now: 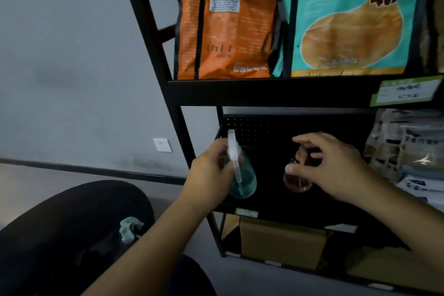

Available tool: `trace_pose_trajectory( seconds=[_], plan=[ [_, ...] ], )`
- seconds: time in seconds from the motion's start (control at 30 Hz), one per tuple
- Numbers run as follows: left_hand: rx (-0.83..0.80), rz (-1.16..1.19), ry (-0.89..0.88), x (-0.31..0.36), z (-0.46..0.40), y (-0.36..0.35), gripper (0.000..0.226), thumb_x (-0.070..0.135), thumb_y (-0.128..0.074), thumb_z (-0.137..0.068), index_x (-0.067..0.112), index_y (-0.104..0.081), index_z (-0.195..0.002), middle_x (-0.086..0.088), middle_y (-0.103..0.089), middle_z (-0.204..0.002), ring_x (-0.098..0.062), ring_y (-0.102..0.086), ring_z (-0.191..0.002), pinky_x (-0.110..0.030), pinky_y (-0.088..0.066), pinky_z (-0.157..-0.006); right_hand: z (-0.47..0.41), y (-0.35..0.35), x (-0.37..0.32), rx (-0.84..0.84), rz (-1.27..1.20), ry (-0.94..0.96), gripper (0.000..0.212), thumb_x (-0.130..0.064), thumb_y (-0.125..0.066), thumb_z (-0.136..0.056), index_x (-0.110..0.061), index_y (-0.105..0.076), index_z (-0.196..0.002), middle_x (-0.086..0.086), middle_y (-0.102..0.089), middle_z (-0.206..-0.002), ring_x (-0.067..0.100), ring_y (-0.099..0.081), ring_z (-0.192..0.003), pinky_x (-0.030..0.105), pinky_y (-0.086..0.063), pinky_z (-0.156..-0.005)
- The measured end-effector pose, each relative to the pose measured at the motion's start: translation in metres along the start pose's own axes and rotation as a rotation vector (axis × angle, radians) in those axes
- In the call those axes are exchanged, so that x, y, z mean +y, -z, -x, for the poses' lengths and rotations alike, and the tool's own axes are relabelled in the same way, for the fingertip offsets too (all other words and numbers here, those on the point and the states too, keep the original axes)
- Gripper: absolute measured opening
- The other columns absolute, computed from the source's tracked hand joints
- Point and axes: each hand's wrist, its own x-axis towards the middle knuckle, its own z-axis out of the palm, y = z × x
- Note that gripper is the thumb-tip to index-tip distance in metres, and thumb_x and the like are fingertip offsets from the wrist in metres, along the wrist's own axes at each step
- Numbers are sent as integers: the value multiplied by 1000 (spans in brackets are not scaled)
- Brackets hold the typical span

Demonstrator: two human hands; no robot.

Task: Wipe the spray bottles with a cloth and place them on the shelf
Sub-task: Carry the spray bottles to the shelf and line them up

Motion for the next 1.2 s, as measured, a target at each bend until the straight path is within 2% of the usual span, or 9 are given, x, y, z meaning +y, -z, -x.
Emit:
trace_pose_trajectory(
  seconds=[0.1, 0.23, 0.37, 0.43, 0.6, 0.7, 0.9, 1.07, 1.2],
  plan=[
    [-41, -8, -2, -7, -20, -25, 21, 28, -65, -104, 38, -63, -122, 19, -72, -107, 1, -67, -102, -7, -52, -69, -6, 5, 15, -13, 14, -43, 68, -48, -83, -78, -43, -52, -139, -12, -47, -137, 11, -53, -120, 29, -45, -90],
    [-85, -46, 21, -18, -47, -55, 17, 28, -63, -105, 34, -63, -121, 6, -73, -105, -13, -70, -92, -27, -58, -71, -14, 7, 30, -6, 34, -67, 71, -50, -83, -78, -45, -50, -141, -9, -49, -146, 12, -54, -125, 31, -47, -94],
    [-120, -43, 57, -26, -68, -79, 23, 27, -63, -104, 34, -63, -126, 9, -73, -108, -6, -69, -90, -8, -51, -64, -27, 6, 41, -26, 79, -92, 73, -52, -81, -79, -45, -47, -143, -11, -49, -147, 13, -54, -129, 28, -45, -93],
    [-145, -39, 76, -30, -76, -87, 26, 27, -63, -104, 37, -62, -128, 8, -73, -107, -12, -71, -89, -15, -54, -63, -32, 6, 44, -29, 94, -99, 73, -53, -80, -79, -45, -46, -144, -12, -50, -145, 12, -54, -129, 26, -42, -91],
    [-191, -6, 114, -41, -90, -103, 29, 21, -62, -103, 38, -62, -126, 0, -75, -102, -36, -72, -93, -50, -59, -70, -40, 1, 51, -57, 61, -101, 71, -51, -80, -80, -45, -46, -143, -30, -47, -122, 11, -53, -130, 27, -43, -94],
    [-185, 3, 131, -45, -96, -108, 32, 16, -65, -101, 38, -63, -123, 0, -75, -103, -38, -71, -96, -52, -60, -72, -43, -2, 53, -52, 96, -91, 74, -55, -78, -79, -45, -44, -144, -18, -50, -140, 13, -54, -131, 31, -47, -100],
    [-192, 31, 159, -47, -102, -109, 36, 10, -64, -99, 44, -61, -112, -1, -74, -105, -39, -70, -96, -46, -56, -68, -46, -8, 59, -48, 103, -79, 71, -53, -78, -82, -43, -45, -144, -35, -40, -110, 3, -54, -109, 10, -39, -78],
    [-198, 55, 187, -50, -104, -110, 46, 8, -62, -98, 54, -60, -103, -6, -76, -107, -41, -71, -100, -55, -60, -75, -46, -9, 59, -56, 92, -81, 72, -53, -78, -82, -43, -43, -145, -26, -42, -122, 2, -50, -111, 13, -38, -82],
    [-223, 31, 163, -53, -103, -104, 42, 13, -64, -101, 48, -61, -123, 1, -76, -114, -34, -73, -100, -48, -63, -77, -45, -8, 54, -52, 102, -88, 72, -52, -78, -82, -43, -44, -144, -23, -42, -129, 7, -53, -119, 17, -38, -86]
  ],
)
